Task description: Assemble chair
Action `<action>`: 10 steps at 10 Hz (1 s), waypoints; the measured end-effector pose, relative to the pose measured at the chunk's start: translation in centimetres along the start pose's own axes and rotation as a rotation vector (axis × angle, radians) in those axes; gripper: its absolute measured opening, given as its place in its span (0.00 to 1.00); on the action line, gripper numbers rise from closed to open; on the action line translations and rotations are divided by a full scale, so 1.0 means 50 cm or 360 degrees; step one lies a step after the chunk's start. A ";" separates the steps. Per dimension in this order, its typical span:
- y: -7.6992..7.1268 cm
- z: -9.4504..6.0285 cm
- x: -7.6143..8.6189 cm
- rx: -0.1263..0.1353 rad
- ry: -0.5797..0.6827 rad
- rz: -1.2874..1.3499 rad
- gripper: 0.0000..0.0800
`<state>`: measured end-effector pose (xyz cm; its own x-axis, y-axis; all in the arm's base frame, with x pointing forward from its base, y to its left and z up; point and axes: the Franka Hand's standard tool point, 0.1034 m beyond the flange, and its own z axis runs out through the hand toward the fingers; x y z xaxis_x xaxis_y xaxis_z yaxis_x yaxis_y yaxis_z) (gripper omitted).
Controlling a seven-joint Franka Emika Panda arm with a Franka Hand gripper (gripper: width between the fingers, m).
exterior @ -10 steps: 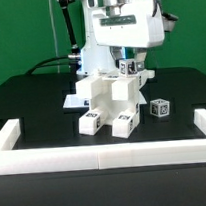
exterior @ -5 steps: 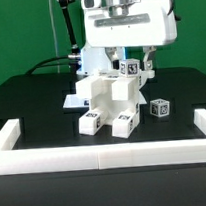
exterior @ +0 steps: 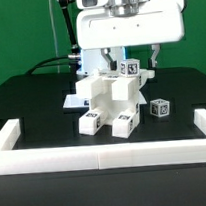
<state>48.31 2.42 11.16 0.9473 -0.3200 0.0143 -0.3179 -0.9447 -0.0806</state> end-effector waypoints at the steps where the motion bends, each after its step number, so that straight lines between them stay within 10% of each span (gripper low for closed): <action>1: 0.001 0.000 0.000 0.0000 0.0000 -0.0074 0.81; 5: 0.001 0.001 0.000 -0.0013 -0.0001 -0.0447 0.81; 10: 0.002 0.002 -0.001 -0.0015 -0.0004 -0.0456 0.35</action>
Offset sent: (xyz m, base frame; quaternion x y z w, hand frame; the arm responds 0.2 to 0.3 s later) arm 0.0001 0.0020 0.0011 -0.0069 0.0045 -0.1939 0.9810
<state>48.25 2.34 11.04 0.9987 -0.0396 0.0328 -0.0374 -0.9972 -0.0645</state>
